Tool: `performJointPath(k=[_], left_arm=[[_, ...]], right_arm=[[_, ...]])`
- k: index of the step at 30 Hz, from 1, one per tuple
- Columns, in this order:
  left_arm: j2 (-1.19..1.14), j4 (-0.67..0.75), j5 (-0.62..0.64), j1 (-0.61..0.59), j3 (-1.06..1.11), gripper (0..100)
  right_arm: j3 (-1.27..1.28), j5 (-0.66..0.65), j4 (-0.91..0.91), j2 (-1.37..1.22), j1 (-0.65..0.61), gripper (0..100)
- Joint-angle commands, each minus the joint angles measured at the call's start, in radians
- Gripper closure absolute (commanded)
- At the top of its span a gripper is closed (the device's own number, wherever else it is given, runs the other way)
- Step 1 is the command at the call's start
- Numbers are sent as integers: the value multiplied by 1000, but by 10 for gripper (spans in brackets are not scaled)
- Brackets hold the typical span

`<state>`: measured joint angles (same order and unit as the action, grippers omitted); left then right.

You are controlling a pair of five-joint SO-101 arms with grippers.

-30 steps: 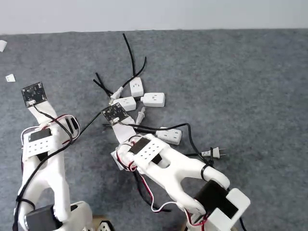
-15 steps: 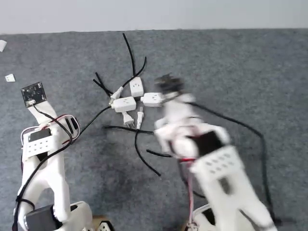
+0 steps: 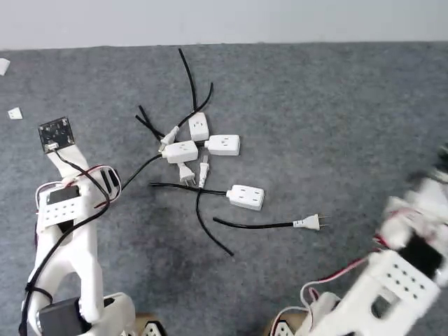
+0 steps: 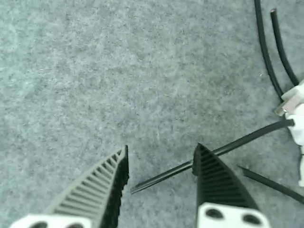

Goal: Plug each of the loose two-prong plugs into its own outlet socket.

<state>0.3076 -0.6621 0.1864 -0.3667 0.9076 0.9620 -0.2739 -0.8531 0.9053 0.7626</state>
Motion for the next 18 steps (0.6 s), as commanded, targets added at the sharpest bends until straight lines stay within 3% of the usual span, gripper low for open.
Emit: performJointPath(k=[1, 6, 12, 18], left_arm=[[2, 32, 2, 8, -19, 793], [9, 31, 2, 12, -2, 793], [11, 31, -8, 51, 16, 791], [11, 31, -69, 57, 18, 791]], right_arm=[[35, -46, 180, -58, 165, 990], [49, -46, 369, -236, 288, 990], [48, -46, 602, -418, 340, 985], [-133, -26, 506, -595, 357, 902]])
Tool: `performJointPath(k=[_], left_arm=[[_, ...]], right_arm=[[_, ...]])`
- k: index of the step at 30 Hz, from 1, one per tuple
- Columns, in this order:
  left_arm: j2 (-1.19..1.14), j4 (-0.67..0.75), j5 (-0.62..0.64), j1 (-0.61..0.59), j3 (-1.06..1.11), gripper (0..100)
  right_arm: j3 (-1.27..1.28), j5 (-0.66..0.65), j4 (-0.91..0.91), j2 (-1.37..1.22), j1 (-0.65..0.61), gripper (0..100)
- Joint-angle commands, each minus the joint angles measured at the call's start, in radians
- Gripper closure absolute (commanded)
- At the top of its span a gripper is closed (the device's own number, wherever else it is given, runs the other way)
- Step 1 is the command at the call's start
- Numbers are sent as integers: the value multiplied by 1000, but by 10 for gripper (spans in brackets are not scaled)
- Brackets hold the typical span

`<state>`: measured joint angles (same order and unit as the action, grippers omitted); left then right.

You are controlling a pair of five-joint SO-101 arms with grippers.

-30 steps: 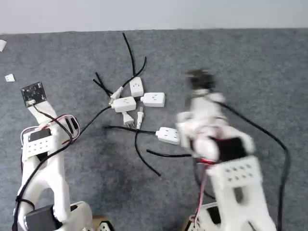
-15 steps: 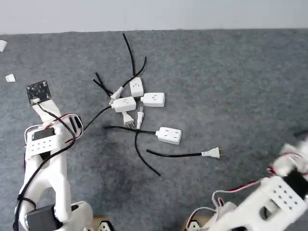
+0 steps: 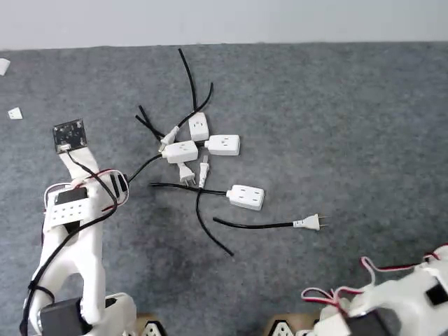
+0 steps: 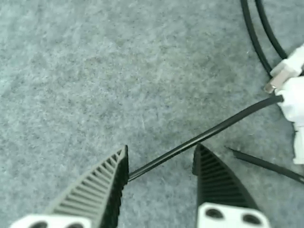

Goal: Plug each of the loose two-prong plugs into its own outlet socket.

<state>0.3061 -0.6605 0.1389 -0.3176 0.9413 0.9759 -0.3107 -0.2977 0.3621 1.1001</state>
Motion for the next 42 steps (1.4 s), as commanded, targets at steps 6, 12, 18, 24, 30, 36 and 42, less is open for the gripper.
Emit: performJointPath(k=[6, 12, 18, 24, 30, 36, 42], left_arm=[[6, 29, -26, 34, -10, 791], [14, 31, -152, 63, 10, 786], [14, -3, -218, 84, 10, 710], [14, -8, -451, 120, 18, 704], [14, -6, -577, 204, 12, 702], [86, 51, -674, 261, 12, 679], [235, -81, -905, 374, 18, 667]], right_arm=[[-437, 94, -300, -252, 31, 830], [-675, 3, -579, -314, 28, 748], [-795, 0, -719, -312, 25, 749], [-806, -32, -854, -300, -7, 749], [-726, -32, -891, -159, -39, 750], [-437, -72, -881, -5, -133, 750], [-166, -32, -845, 50, -311, 750]])
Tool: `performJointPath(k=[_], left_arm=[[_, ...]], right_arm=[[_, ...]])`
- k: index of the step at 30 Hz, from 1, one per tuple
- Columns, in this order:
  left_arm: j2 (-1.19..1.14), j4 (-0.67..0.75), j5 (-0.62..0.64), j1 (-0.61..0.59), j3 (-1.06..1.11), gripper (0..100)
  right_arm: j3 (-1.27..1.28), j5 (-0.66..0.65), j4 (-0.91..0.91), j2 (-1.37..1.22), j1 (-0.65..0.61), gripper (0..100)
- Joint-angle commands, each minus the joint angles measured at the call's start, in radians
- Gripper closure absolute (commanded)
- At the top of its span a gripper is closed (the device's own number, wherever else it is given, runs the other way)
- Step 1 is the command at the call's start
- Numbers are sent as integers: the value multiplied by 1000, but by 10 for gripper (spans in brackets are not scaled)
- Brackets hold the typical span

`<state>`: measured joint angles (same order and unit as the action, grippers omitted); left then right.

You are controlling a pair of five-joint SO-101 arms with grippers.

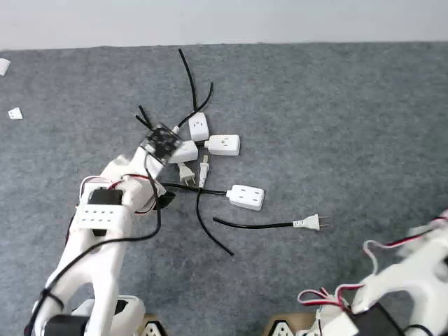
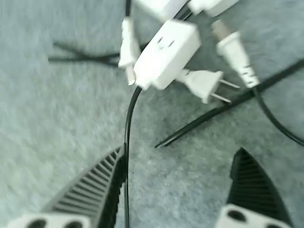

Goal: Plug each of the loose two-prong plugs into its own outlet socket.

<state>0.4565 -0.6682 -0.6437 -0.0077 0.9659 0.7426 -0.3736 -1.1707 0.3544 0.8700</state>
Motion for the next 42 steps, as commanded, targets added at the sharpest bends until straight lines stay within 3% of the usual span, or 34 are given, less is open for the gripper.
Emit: performJointPath(k=[1, 7, 22, 42], left_arm=[[107, -112, -178, 95, -7, 667], [184, -176, -308, 239, -15, 666], [163, -175, -341, 471, -130, 666], [-532, -170, -338, 500, -604, 669]], right_arm=[[97, 54, 42, 61, -108, 750], [244, 101, 154, 56, -277, 750], [275, 104, 211, 56, -282, 750], [275, 100, 213, 54, -282, 750]])
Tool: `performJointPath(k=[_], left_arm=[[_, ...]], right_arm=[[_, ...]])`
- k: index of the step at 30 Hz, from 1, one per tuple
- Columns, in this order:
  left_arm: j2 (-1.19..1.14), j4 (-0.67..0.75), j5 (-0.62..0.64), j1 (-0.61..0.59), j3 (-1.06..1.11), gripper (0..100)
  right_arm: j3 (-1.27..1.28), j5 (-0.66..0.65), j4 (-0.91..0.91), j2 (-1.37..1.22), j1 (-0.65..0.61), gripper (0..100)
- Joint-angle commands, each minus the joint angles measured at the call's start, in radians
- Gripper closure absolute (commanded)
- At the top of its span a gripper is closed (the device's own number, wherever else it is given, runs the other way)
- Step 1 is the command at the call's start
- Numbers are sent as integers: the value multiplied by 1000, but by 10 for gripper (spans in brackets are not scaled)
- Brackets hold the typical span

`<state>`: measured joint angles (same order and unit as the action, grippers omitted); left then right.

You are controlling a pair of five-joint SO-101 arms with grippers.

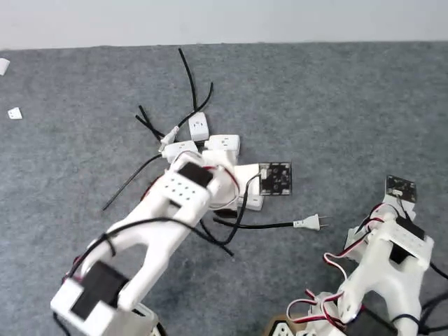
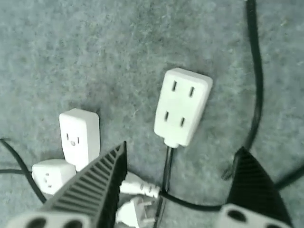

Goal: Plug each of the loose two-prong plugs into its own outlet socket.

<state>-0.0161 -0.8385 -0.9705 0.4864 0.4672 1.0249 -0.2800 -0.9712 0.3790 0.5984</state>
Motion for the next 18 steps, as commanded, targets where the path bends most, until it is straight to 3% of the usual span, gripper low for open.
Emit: performJointPath(k=[1, 18], left_arm=[[-92, 0, -11, 6, -128, 669], [-428, -15, 0, 28, -367, 747]], right_arm=[[-8, 6, 13, 30, -10, 750], [-5, 55, 30, 30, -10, 750]])
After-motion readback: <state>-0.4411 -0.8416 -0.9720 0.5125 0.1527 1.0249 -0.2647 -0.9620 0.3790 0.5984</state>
